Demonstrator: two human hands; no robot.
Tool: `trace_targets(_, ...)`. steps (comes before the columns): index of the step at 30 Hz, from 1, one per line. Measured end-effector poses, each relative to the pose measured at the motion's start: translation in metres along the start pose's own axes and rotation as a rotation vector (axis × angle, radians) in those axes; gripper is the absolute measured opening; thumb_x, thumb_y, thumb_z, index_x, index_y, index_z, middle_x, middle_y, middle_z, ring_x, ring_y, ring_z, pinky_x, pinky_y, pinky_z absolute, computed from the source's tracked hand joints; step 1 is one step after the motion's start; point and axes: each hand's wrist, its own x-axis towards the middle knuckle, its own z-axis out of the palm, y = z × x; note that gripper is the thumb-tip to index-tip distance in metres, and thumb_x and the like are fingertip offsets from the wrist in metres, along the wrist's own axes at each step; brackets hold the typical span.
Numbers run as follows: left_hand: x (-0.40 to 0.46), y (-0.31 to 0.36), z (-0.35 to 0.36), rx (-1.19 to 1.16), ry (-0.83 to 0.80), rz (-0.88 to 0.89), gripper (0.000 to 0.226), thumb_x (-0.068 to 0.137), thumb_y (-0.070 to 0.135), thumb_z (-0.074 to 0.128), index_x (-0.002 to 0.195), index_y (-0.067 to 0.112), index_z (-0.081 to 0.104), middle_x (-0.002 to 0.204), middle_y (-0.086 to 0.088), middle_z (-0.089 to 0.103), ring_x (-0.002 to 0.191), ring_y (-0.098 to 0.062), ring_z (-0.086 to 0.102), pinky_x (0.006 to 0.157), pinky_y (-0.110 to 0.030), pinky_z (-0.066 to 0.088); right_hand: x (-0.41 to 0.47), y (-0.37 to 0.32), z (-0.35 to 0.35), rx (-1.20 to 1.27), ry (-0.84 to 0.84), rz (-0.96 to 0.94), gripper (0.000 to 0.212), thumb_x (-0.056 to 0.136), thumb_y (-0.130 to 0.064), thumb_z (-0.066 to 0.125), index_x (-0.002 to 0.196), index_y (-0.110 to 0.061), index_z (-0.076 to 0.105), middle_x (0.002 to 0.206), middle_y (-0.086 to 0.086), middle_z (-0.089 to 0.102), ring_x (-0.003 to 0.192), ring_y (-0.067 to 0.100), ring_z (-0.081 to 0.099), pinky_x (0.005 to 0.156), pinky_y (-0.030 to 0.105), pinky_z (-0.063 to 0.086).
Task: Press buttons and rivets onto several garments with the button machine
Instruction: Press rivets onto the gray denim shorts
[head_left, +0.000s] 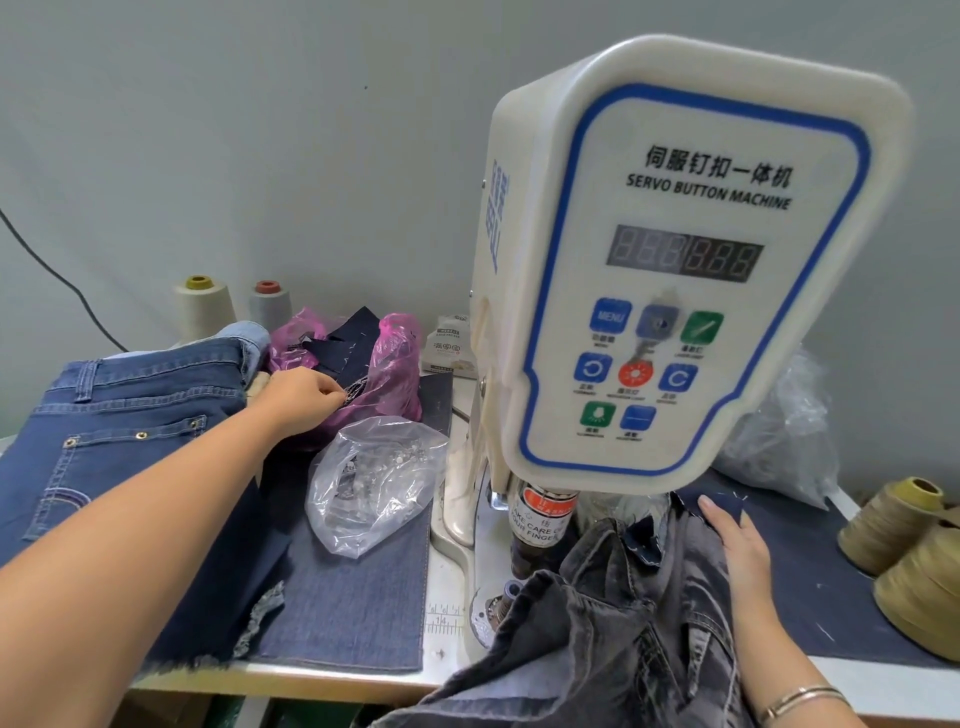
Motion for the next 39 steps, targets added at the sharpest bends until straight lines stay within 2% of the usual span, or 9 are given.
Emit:
trace_targets(9, 0.005, 0.0, 0.0, -0.088, -0.043, -0.099, 0.018, 0.095, 0.028, 0.049, 0.077, 0.025, 0.054, 0.077, 0.0, 0.051, 0.068, -0.016, 0.042, 0.069, -0.027, 0.03, 0.0, 0.001, 0.001, 0.032, -0.032, -0.005, 0.016, 0.093, -0.006, 0.054, 0.108, -0.011, 0.058, 0.062, -0.016, 0.069, 0.056, -0.004, 0.064, 0.054, 0.012, 0.051)
trace_targets(11, 0.005, 0.001, 0.001, -0.181, -0.081, -0.111, 0.014, 0.095, 0.03, 0.051, 0.081, 0.026, 0.053, 0.076, 0.002, 0.049, 0.077, -0.018, 0.044, 0.065, -0.027, 0.031, 0.0, 0.0, 0.001, 0.042, -0.035, -0.005, 0.015, 0.093, -0.005, 0.054, 0.106, -0.011, 0.058, 0.061, -0.015, 0.069, 0.054, -0.004, 0.064, 0.051, 0.01, 0.049)
trace_targets(14, 0.003, 0.002, 0.002, -0.29, -0.117, -0.065, 0.016, 0.096, 0.031, 0.055, 0.097, 0.027, 0.07, 0.088, 0.004, 0.062, 0.087, -0.016, 0.051, 0.081, -0.025, 0.034, 0.0, 0.0, 0.001, 0.05, -0.032, -0.006, 0.016, 0.093, -0.004, 0.053, 0.108, -0.01, 0.057, 0.06, -0.014, 0.069, 0.053, -0.004, 0.063, 0.049, 0.009, 0.048)
trace_targets(19, -0.001, 0.006, 0.006, -0.101, -0.079, 0.064, 0.024, 0.096, 0.022, 0.055, 0.109, 0.013, 0.073, 0.109, -0.003, 0.071, 0.094, -0.019, 0.06, 0.087, -0.03, 0.046, -0.002, 0.0, 0.002, 0.062, -0.019, -0.014, 0.02, 0.092, -0.004, 0.054, 0.112, -0.009, 0.057, 0.081, -0.004, 0.063, 0.05, -0.005, 0.062, 0.046, 0.008, 0.047)
trace_targets(21, -0.001, 0.008, 0.006, -0.082, -0.027, 0.056, 0.02, 0.092, 0.022, 0.058, 0.102, 0.015, 0.075, 0.1, 0.0, 0.071, 0.091, -0.018, 0.06, 0.086, -0.03, 0.046, -0.002, 0.0, 0.002, 0.058, -0.023, -0.011, 0.019, 0.092, -0.005, 0.054, 0.111, -0.009, 0.057, 0.073, -0.006, 0.067, 0.051, -0.004, 0.062, 0.046, 0.009, 0.047)
trace_targets(23, 0.0, 0.01, 0.0, -0.228, 0.098, -0.024, 0.013, 0.09, 0.022, 0.06, 0.088, 0.019, 0.073, 0.086, 0.002, 0.067, 0.085, -0.018, 0.057, 0.079, -0.028, 0.042, -0.001, 0.001, 0.001, 0.055, -0.03, 0.003, 0.018, 0.092, -0.006, 0.055, 0.11, -0.01, 0.059, 0.066, -0.009, 0.071, 0.055, 0.0, 0.065, 0.05, 0.012, 0.05)
trace_targets(26, 0.007, 0.013, -0.017, -0.644, 0.217, -0.132, 0.015, 0.091, 0.018, 0.054, 0.082, 0.012, 0.064, 0.077, -0.003, 0.058, 0.074, -0.02, 0.049, 0.063, -0.03, 0.038, -0.002, 0.0, 0.001, 0.055, -0.013, 0.004, 0.02, 0.092, -0.008, 0.056, 0.111, -0.014, 0.058, 0.087, -0.002, 0.069, 0.064, 0.006, 0.065, 0.059, 0.019, 0.049)
trace_targets(35, 0.001, 0.011, -0.017, -0.45, -0.203, -0.085, 0.009, 0.089, 0.01, 0.062, 0.087, 0.015, 0.055, 0.079, -0.006, 0.053, 0.072, -0.019, 0.047, 0.068, -0.029, 0.036, 0.0, 0.001, 0.0, 0.02, -0.002, 0.008, 0.019, 0.092, -0.009, 0.057, 0.11, -0.012, 0.06, 0.067, -0.011, 0.07, 0.058, -0.002, 0.065, 0.06, 0.016, 0.053)
trace_targets(39, 0.008, 0.02, -0.022, -0.42, 0.105, -0.15, 0.021, 0.091, 0.022, 0.063, 0.094, 0.002, 0.061, 0.092, -0.016, 0.064, 0.089, -0.03, 0.06, 0.079, -0.036, 0.05, 0.001, 0.001, 0.0, 0.005, 0.016, -0.017, 0.016, 0.091, -0.009, 0.057, 0.107, -0.013, 0.06, 0.079, -0.012, 0.064, 0.058, -0.007, 0.062, 0.053, 0.009, 0.046)
